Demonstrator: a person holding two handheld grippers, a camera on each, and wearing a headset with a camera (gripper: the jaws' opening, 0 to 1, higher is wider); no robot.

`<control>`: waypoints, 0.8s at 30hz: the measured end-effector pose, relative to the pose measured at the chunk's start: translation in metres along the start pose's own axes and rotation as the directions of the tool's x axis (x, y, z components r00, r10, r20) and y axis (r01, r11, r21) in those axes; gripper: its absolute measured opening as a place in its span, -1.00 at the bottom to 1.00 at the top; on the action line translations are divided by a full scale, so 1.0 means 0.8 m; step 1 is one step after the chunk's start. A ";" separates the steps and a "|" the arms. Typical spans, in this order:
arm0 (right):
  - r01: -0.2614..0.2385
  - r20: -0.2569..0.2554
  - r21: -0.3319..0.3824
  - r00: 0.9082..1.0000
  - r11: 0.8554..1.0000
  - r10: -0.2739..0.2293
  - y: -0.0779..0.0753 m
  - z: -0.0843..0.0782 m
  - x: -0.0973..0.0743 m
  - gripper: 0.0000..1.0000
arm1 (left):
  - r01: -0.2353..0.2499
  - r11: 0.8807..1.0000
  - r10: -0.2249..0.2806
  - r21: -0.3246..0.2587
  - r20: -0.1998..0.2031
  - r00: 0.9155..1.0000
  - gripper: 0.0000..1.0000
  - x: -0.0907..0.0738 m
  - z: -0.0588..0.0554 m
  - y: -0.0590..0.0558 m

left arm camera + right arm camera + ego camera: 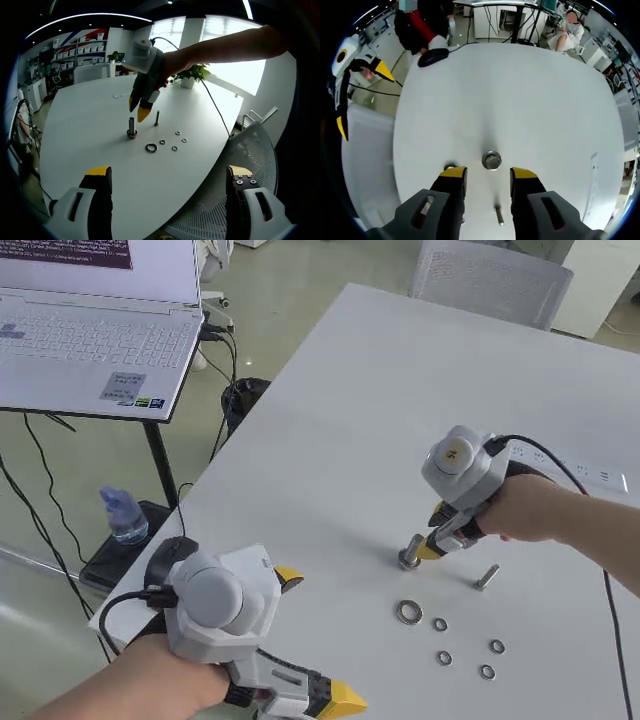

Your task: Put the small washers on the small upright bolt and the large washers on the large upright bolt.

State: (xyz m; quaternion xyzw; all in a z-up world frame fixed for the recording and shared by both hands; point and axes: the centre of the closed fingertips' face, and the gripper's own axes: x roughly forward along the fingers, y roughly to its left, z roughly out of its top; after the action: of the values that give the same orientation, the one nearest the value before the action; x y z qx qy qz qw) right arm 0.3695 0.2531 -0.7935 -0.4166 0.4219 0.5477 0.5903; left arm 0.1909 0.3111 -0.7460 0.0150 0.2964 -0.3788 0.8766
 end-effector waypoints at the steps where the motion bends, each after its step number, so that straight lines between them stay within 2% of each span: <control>1: 0.000 0.000 0.001 1.000 1.000 0.000 0.000 0.000 -0.001 -0.28 | -0.001 1.000 0.001 0.000 0.000 1.000 0.94 0.000 0.000 0.000; 6: 0.005 0.009 -0.002 1.000 1.000 -0.005 0.007 0.001 -0.010 -0.28 | -0.001 1.000 0.001 0.005 -0.005 1.000 0.99 0.001 -0.003 -0.002; 9: 0.004 0.012 -0.006 1.000 1.000 -0.004 0.016 0.001 -0.014 -0.28 | 0.016 1.000 -0.015 -0.027 0.037 0.999 0.99 0.000 0.005 -0.008; 12: 0.005 0.010 -0.014 1.000 1.000 -0.005 0.018 -0.003 -0.014 -0.29 | 0.001 1.000 0.000 -0.004 0.022 1.000 0.99 0.000 0.004 -0.007; 20: -0.005 -0.002 -0.032 1.000 0.999 0.004 0.030 -0.015 -0.013 -0.29 | -0.018 1.000 0.018 0.000 0.017 1.000 0.99 0.002 0.004 -0.007; 24: -0.016 0.002 -0.025 1.000 1.000 0.016 0.038 -0.020 -0.014 -0.29 | -0.026 1.000 0.026 -0.002 0.004 1.000 0.96 0.000 -0.001 -0.005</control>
State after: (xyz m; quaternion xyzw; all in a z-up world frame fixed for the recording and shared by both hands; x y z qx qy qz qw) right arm 0.3379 0.2365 -0.7886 -0.4201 0.4175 0.5581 0.5812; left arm 0.1878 0.3081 -0.7459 0.0174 0.2948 -0.3672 0.8820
